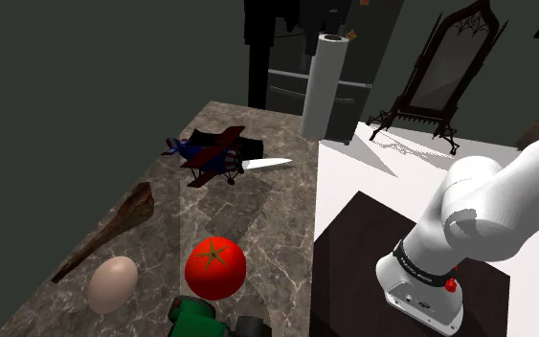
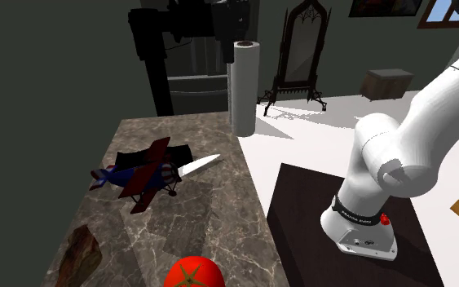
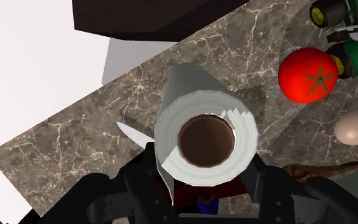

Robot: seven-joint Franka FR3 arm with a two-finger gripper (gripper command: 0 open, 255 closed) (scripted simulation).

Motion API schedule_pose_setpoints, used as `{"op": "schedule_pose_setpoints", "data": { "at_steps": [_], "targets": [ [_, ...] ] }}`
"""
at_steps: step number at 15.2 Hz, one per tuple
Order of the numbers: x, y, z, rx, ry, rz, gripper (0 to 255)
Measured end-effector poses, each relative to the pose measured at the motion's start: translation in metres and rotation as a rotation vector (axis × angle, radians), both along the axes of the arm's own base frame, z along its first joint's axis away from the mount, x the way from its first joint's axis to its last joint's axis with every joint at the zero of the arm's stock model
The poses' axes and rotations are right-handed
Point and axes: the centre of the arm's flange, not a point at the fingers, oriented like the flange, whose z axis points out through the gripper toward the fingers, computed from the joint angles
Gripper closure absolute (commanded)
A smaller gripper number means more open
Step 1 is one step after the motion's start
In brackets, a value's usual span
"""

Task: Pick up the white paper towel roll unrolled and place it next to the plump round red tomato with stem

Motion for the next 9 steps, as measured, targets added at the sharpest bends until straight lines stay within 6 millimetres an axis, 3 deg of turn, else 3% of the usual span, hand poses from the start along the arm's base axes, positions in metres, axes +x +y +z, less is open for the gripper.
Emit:
{"op": "schedule_pose_setpoints", "data": {
  "at_steps": [9],
  "targets": [
    [-0.061,0.105,0.001,-0.001,0.0,0.0,255]
  ]
}}
